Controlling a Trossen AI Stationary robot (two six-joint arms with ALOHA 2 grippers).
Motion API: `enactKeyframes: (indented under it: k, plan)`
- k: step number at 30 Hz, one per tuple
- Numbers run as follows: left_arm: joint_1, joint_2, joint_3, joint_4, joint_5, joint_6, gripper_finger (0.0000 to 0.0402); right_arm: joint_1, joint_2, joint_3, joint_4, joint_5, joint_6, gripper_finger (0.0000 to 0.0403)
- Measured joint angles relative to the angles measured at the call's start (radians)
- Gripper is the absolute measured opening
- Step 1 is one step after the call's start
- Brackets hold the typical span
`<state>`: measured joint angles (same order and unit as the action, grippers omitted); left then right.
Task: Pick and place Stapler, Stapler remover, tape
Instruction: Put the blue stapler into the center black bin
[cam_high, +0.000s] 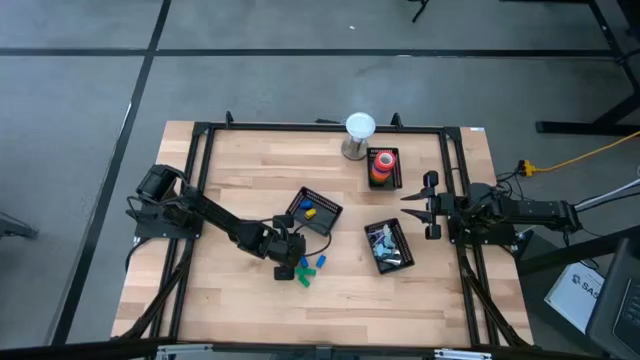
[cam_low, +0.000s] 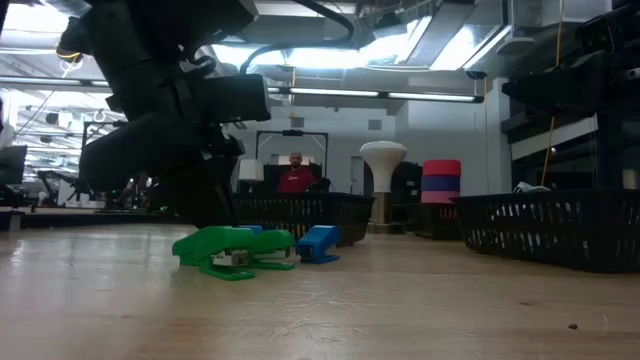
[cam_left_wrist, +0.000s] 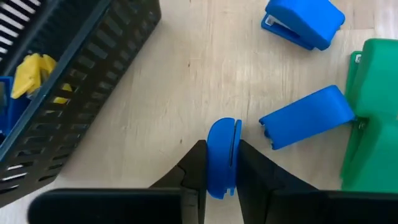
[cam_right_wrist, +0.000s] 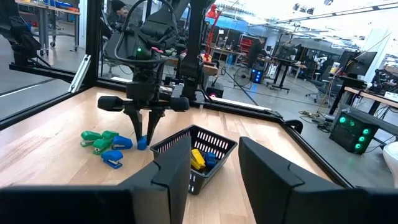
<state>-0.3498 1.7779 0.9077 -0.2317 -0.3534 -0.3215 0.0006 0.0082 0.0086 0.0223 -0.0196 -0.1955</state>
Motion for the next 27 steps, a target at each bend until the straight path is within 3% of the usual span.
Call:
enactKeyframes:
  k: [8, 22, 27]
  plan:
    - [-0.017, 0.000, 0.064, 0.006, -0.014, 0.029, 0.0070, 0.000, 0.000, 0.000, 0.000, 0.000, 0.000, 0.0140]
    - [0.014, 0.000, 0.251, -0.007, -0.023, 0.195, 0.0063, 0.000, 0.000, 0.000, 0.000, 0.000, 0.000, 0.0140]
    - [0.047, 0.000, 0.292, -0.007, -0.108, 0.213, 0.0063, 0.000, 0.000, 0.000, 0.000, 0.000, 0.000, 0.0140]
